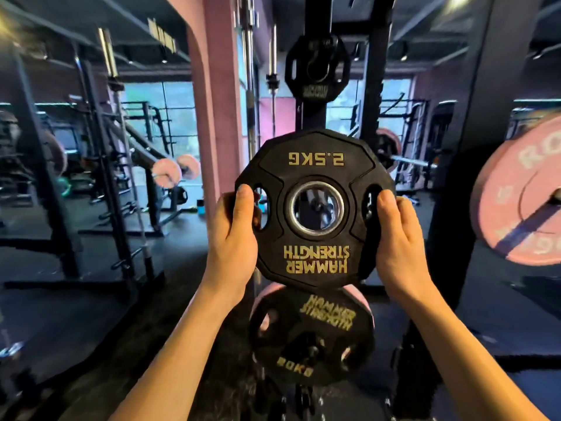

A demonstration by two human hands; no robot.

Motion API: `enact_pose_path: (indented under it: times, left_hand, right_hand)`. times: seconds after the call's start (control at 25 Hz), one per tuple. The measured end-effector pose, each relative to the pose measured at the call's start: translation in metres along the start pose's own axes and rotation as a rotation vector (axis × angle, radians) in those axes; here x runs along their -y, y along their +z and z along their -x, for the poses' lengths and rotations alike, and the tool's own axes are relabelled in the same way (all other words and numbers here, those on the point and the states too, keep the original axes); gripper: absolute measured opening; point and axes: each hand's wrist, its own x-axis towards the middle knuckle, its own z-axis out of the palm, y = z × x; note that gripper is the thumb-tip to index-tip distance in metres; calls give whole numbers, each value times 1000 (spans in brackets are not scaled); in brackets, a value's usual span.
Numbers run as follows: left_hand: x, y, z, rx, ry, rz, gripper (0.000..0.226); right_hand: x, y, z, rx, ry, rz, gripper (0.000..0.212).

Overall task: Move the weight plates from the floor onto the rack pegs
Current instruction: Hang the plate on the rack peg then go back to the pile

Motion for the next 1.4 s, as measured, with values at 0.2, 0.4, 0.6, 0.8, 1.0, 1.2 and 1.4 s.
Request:
enact_pose_path:
  times: [0.2,0.4,0.6,0.8,1.0,1.2,1.4]
  left_hand:
    - [-16,43,-102,47,149,-9,26]
    - [-33,96,-185,57,292,96,28]
    - [-45,140,-264,24,376,80,28]
    - [-37,170,-334,58,410,79,26]
    - [-22,188,-389,45,391,63,24]
    - [8,193,-423,21,373,41,30]
    - [30,196,-455,48,360,-31,45]
  right_hand:
    - [16,22,-102,-30,-136,-40,33]
    - [33,30,-200,-31,-272,-45,32]
    - [46,41,-292,-42,-374,-26,31]
    - [36,57,-367,-45,-405,-11,35]
    - [21,71,-419,-31,-378,19,39]
    - [-4,83,-450,15,-344,35,41]
    - [-25,91,-482,81,-289,29,57]
